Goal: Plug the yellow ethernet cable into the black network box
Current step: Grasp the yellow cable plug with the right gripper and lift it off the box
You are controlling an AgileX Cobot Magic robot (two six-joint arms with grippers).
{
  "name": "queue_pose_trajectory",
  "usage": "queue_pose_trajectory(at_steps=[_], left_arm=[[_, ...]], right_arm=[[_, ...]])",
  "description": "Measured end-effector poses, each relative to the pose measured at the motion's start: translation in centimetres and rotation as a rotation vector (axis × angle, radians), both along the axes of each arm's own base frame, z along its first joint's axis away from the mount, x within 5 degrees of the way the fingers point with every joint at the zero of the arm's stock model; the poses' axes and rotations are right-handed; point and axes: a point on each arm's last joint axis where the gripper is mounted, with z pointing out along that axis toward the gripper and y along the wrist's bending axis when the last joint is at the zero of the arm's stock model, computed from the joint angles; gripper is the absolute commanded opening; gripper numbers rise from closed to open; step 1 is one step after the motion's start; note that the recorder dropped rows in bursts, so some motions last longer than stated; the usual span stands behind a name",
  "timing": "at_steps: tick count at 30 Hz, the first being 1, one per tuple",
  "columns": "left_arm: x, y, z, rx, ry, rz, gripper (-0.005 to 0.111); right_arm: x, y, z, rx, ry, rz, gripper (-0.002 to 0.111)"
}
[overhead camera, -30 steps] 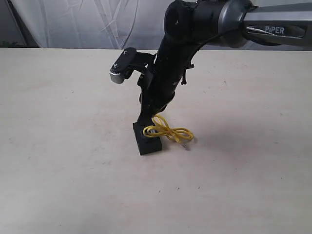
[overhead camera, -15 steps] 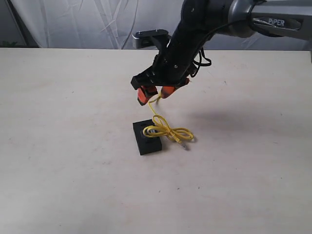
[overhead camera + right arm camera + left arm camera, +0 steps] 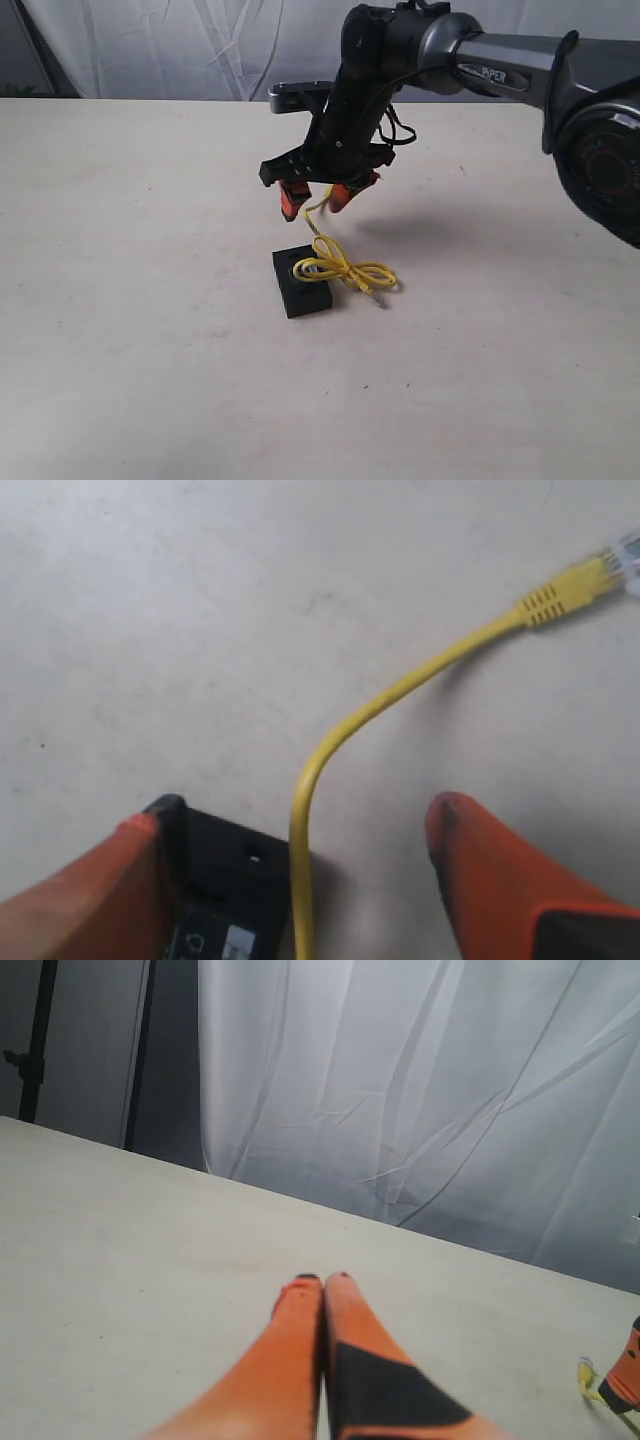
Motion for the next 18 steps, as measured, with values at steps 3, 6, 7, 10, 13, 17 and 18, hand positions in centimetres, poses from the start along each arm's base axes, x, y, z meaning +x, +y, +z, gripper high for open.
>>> queue_pose_trajectory(at_steps=[3, 6, 7, 10, 13, 17, 18], left_arm=[[0.0, 0.0, 0.0, 0.0, 0.004, -0.001, 0.0], [0.0, 0.0, -0.1, 0.0, 0.006, -0.002, 0.0], [0.0, 0.0, -0.1, 0.0, 0.006, -0.002, 0.0], [0.0, 0.0, -0.1, 0.0, 0.006, -0.002, 0.0], [0.0, 0.0, -0.1, 0.0, 0.006, -0.002, 0.0], [0.0, 0.0, -0.1, 0.002, 0.007, -0.002, 0.0], [0.0, 0.0, -0.1, 0.002, 0.007, -0.002, 0.0]], right_arm=[[0.3, 0.2, -0.8, -0.003, 0.007, -0.007, 0.066], [0.5, 0.3, -1.4, -0.006, 0.009, -0.012, 0.056], [0.5, 0.3, -1.5, -0.006, 0.009, -0.013, 0.051], [0.6, 0.3, -1.9, -0.007, 0.012, -0.017, 0.009], [0.6, 0.3, -2.2, -0.014, 0.007, 0.008, -0.001], [0.5, -0.6, -2.0, -0.112, 0.001, 0.072, -0.001], [0.4, -0.8, -1.7, -0.132, 0.0, 0.086, -0.001]])
